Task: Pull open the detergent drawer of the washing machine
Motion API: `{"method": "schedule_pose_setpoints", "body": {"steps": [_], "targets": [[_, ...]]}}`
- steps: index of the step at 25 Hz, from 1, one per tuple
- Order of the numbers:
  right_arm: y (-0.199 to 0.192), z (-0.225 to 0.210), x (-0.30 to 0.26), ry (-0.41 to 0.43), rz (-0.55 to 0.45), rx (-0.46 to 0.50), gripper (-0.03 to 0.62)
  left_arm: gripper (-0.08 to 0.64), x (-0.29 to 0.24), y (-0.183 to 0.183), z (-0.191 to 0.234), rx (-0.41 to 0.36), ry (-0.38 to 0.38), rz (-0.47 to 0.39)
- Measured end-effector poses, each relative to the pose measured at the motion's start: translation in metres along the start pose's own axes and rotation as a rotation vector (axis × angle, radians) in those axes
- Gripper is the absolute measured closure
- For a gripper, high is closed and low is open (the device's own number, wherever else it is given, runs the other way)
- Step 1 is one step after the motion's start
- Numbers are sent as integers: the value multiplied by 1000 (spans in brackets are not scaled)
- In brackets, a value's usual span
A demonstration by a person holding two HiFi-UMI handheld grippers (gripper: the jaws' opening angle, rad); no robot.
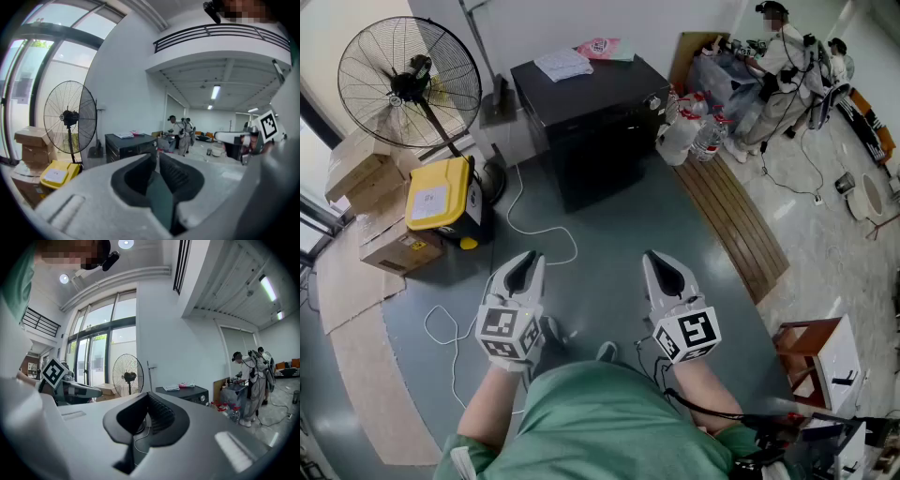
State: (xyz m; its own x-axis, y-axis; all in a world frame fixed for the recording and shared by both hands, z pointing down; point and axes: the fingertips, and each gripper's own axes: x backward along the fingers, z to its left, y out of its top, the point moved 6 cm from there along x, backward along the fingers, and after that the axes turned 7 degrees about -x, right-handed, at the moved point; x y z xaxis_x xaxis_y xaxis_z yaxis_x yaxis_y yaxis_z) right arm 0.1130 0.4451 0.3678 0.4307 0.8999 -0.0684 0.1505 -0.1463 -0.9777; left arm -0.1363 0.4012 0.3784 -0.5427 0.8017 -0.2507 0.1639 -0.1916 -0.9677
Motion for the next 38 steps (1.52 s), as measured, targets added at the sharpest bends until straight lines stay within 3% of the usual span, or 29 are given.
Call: {"method": "schedule_pose_setpoints", "body": {"steps": [10, 15, 18, 20, 29, 38], "targets": [[3, -4, 16, 7, 9, -20, 591, 508, 5, 9, -19, -16, 9, -8], [8, -15, 21, -13, -68, -7, 589, 498, 6, 16, -20, -30, 37, -25], [5, -22, 16, -19, -41, 1, 472, 416, 4, 15, -21, -51, 56, -34], [3, -25, 10, -19, -21, -11, 462, 378, -3, 11, -18, -60, 55, -19], [5, -58, -45, -47, 16, -9, 462, 364, -74, 3, 17, -16, -35, 4], [8, -90, -157, -89, 67, -25, 462, 365, -167, 10, 107, 21, -91, 9]]}}
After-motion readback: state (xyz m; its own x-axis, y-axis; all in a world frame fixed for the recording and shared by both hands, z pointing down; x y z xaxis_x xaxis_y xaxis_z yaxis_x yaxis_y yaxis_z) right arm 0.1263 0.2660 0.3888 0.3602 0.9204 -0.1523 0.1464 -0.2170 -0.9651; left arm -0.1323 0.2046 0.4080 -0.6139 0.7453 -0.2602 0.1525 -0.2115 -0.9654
